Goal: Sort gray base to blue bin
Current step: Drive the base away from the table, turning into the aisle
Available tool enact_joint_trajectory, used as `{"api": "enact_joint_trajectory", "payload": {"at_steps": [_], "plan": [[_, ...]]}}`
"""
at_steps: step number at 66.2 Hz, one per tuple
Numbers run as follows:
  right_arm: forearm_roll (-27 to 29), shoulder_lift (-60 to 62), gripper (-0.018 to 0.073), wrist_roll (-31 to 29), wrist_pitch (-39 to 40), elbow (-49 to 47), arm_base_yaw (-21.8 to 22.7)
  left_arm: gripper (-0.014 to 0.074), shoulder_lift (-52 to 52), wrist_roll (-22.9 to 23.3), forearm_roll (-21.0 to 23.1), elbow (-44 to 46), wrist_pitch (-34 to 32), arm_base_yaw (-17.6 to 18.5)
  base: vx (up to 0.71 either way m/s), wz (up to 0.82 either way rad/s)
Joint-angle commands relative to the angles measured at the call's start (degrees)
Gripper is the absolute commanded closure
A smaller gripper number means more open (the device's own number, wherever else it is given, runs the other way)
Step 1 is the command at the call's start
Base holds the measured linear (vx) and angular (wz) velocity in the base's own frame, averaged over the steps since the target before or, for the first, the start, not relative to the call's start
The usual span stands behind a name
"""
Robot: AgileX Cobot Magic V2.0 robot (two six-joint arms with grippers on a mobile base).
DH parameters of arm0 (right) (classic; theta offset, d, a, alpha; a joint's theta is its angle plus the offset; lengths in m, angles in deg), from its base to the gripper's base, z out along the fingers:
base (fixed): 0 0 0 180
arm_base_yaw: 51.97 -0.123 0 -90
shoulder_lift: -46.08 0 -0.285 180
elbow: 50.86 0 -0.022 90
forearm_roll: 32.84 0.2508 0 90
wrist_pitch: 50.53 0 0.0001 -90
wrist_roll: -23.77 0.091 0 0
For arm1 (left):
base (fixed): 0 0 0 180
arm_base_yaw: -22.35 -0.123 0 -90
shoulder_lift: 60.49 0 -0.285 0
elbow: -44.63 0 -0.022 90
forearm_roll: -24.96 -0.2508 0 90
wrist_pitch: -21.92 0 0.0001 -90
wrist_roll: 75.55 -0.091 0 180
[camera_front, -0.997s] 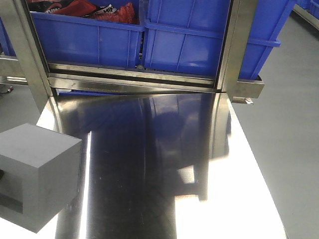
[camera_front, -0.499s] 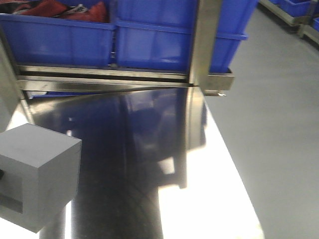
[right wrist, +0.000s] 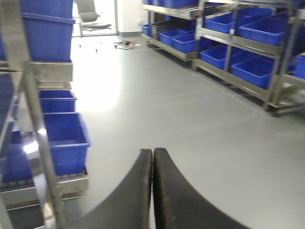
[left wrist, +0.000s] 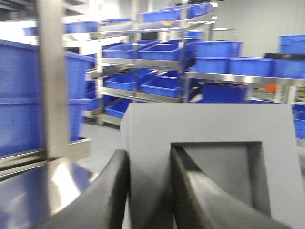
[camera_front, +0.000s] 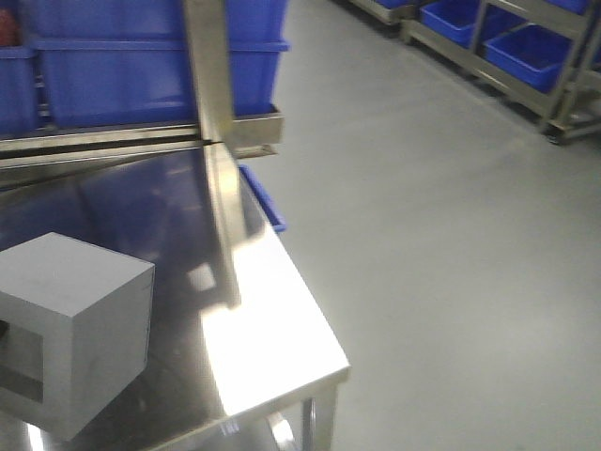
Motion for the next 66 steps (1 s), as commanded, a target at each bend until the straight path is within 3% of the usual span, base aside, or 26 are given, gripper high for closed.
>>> {"api": "enact_joint_trajectory", "payload": {"at_steps": [1, 66], "plan": [[-0.4, 0.7, 0.0568, -0.3, 4.3, 0.8, 0.3, 0.0602, -0.3, 0.2, 0.5, 1.7, -6.3, 0.2, -0.14, -0.56], [-0.4, 0.7, 0.0568, -0.3, 4.3, 0.8, 0.3, 0.0602, -0.3, 0.2, 0.5, 1.7, -6.3, 0.2, -0.07, -0.55]]}}
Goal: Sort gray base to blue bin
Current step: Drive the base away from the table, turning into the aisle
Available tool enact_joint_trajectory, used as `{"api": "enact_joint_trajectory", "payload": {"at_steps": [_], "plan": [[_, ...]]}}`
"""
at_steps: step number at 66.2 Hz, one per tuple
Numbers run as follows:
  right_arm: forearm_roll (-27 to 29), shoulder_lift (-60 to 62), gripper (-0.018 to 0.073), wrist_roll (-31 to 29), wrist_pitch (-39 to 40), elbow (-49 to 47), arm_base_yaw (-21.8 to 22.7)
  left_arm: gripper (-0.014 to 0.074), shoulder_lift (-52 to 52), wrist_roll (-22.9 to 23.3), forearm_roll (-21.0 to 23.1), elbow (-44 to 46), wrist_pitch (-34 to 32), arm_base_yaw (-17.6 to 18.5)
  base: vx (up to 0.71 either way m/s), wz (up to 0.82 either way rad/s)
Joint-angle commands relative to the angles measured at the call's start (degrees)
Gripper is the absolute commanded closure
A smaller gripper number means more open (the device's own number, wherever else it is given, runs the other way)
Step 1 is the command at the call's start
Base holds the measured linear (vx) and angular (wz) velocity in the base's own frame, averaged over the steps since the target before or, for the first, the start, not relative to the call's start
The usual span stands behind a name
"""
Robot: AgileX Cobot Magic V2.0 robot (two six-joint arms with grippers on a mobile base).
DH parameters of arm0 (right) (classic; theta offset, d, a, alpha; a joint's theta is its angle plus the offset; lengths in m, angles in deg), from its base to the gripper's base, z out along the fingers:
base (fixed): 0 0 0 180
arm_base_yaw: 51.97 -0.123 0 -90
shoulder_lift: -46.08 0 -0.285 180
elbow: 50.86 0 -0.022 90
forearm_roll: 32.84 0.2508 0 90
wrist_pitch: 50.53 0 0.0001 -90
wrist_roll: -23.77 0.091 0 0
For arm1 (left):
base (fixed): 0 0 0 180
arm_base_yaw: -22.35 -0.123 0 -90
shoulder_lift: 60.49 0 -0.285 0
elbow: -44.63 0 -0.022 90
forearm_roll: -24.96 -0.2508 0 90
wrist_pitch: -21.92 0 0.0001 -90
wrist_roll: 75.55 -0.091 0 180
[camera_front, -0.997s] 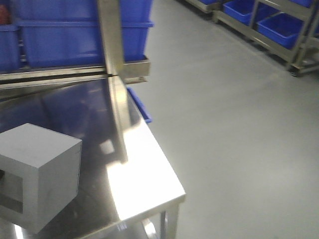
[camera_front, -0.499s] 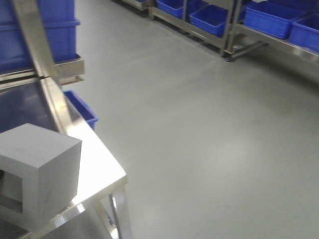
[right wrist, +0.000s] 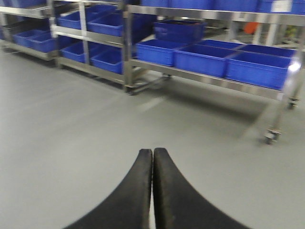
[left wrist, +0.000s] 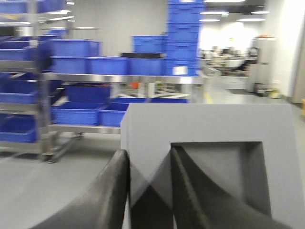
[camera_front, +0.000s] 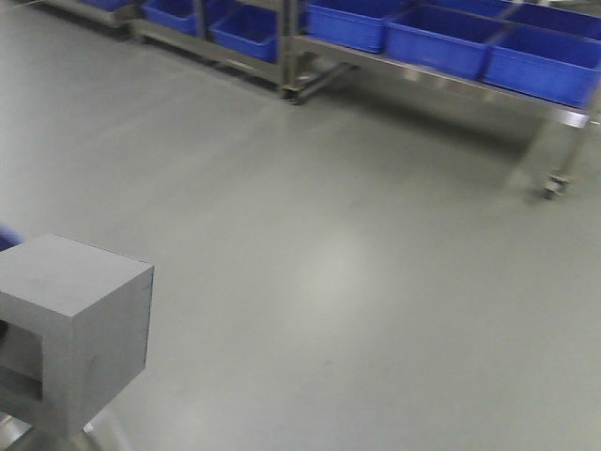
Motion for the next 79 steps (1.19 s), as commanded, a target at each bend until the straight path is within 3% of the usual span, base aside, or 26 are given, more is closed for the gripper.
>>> {"api": "enact_joint_trajectory", "payload": {"at_steps": [1, 45, 79], "plan": [[-0.4, 0.7, 0.0568, -0.3, 4.3, 0.8, 0.3, 0.0602, -0.3, 0.2, 0.5, 1.7, -6.3, 0.2, 0.02, -0.76], [-0.4, 0.7, 0.0568, -0.3, 4.3, 0.8, 0.3, 0.0602, -0.3, 0.2, 0.5, 1.7, -6.3, 0.2, 0.09, -0.7], [-0.4, 0.7, 0.0568, -0.3, 4.3, 0.8, 0.3, 0.0602, -0.3, 0.2, 0.5, 1.7, -6.3, 0.2, 0.27, -0.26]]}}
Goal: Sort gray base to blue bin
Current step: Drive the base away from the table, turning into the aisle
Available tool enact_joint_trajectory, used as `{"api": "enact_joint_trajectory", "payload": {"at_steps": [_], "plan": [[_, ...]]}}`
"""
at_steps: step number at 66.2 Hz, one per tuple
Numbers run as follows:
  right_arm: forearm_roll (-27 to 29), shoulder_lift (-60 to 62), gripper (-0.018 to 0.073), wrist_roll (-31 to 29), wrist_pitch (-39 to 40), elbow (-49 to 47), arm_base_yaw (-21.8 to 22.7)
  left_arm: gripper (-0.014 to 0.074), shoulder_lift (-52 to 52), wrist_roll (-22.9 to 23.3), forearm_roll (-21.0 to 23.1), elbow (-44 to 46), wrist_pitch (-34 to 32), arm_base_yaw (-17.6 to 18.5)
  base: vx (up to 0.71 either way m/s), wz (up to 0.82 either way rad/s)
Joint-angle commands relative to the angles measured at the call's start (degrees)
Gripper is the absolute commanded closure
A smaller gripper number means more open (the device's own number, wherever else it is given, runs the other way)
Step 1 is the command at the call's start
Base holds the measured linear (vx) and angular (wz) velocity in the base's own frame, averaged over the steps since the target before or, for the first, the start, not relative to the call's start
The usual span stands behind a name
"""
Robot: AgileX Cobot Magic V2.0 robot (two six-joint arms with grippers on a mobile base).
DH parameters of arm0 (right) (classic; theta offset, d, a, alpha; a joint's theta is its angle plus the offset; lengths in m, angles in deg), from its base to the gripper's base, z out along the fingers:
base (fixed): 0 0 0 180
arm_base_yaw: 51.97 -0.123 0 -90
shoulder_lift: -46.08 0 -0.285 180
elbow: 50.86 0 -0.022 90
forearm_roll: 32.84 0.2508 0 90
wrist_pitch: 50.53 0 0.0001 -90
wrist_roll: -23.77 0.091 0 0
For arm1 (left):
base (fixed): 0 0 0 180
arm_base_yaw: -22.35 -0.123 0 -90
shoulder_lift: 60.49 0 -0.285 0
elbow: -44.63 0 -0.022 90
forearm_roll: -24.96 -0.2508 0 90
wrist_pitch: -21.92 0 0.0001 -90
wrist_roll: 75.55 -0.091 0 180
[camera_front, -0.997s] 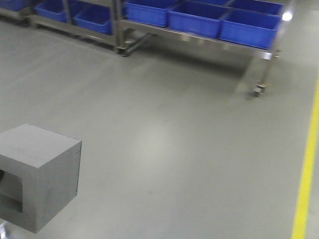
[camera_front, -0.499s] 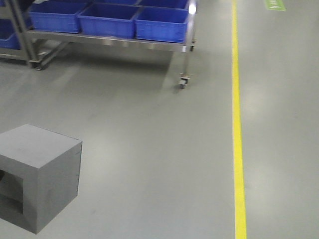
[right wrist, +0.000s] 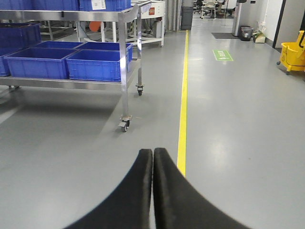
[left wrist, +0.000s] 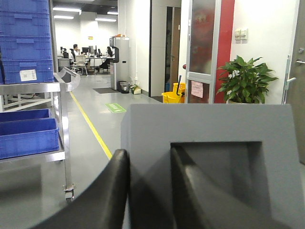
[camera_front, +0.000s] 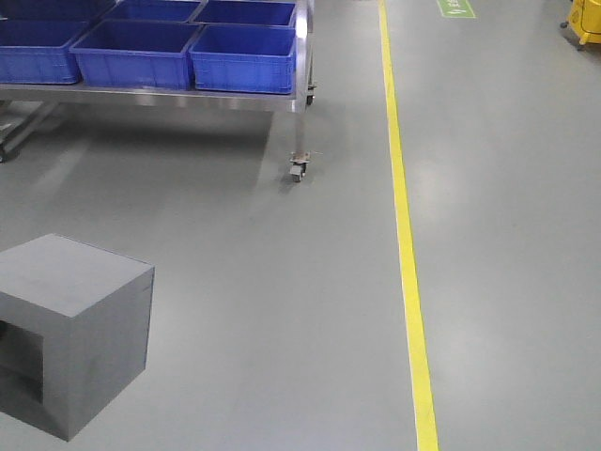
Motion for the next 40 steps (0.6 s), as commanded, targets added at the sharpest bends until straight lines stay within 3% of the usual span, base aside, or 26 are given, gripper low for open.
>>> {"api": "enact_joint_trajectory", "payload": {"at_steps": [1, 40], "plan": [[-0.4, 0.7, 0.0568, -0.3, 4.3, 0.8, 0.3, 0.0602, -0.3, 0.2, 0.5, 1.7, -6.4, 0.2, 0.37, -0.1], [-0.4, 0.7, 0.0568, -0.3, 4.3, 0.8, 0.3, 0.0602, -0.3, 0.2, 0.5, 1.7, -6.4, 0.2, 0.38, -0.1]]}}
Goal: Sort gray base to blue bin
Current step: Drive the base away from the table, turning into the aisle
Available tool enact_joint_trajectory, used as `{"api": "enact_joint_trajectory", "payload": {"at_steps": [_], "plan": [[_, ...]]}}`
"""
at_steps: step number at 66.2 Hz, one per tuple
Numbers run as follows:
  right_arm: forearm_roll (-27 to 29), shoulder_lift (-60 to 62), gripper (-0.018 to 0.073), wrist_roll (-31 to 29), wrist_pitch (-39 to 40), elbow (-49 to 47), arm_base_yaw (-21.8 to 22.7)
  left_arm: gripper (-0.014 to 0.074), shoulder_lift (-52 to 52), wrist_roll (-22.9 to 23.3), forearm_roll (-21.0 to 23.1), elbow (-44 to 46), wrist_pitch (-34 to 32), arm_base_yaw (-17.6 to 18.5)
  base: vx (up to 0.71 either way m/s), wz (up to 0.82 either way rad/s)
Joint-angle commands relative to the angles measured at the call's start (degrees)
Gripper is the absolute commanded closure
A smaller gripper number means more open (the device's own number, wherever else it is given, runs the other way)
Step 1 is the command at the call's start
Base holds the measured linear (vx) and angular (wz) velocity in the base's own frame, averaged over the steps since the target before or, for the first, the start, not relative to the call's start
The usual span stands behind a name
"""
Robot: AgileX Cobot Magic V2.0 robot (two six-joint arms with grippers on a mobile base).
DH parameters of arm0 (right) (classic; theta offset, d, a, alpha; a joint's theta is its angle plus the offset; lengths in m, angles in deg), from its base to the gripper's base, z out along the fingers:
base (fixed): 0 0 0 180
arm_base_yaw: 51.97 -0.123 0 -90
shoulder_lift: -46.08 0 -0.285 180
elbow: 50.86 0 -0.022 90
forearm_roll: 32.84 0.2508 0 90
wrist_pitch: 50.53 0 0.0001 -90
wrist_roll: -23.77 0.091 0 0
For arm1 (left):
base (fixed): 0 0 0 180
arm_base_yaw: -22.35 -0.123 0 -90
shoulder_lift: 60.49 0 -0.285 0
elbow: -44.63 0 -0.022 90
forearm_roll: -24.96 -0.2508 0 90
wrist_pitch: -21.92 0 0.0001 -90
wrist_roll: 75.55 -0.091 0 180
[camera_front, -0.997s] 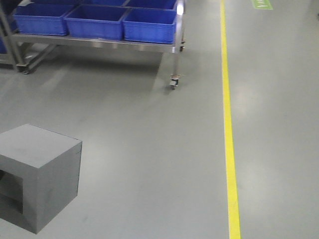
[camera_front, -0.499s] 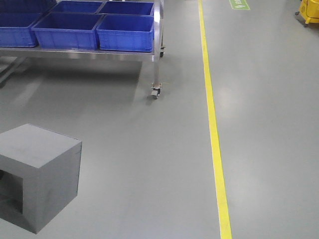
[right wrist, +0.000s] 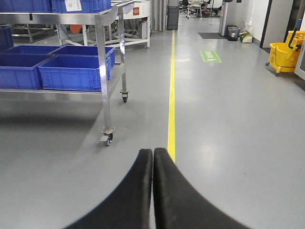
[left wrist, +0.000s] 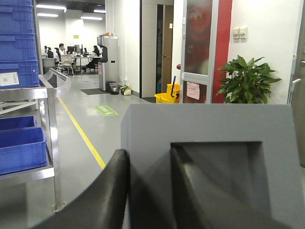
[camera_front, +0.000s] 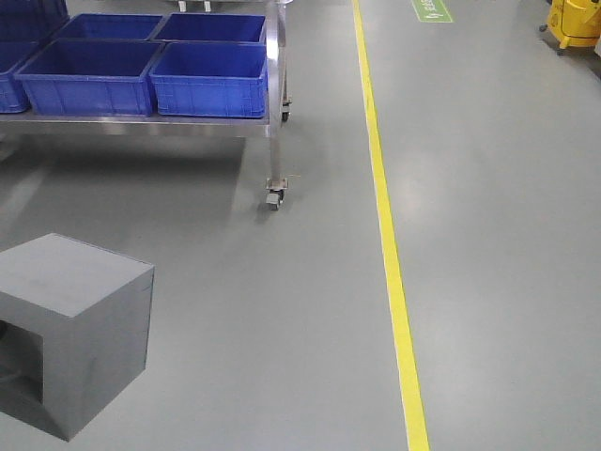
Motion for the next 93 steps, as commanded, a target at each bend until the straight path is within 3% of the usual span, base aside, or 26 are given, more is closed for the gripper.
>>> {"api": "enact_joint_trajectory", "payload": {"at_steps": [1, 93], "plan": [[-0.4, 0.7, 0.0568, -0.3, 4.3, 0.8, 0.3, 0.0602, -0.3, 0.2, 0.5, 1.7, -6.4, 0.2, 0.38, -0.05], [-0.4, 0.7, 0.0568, -0.3, 4.3, 0.8, 0.3, 0.0602, -0.3, 0.2, 0.5, 1.7, -6.4, 0.2, 0.4, -0.01]]}}
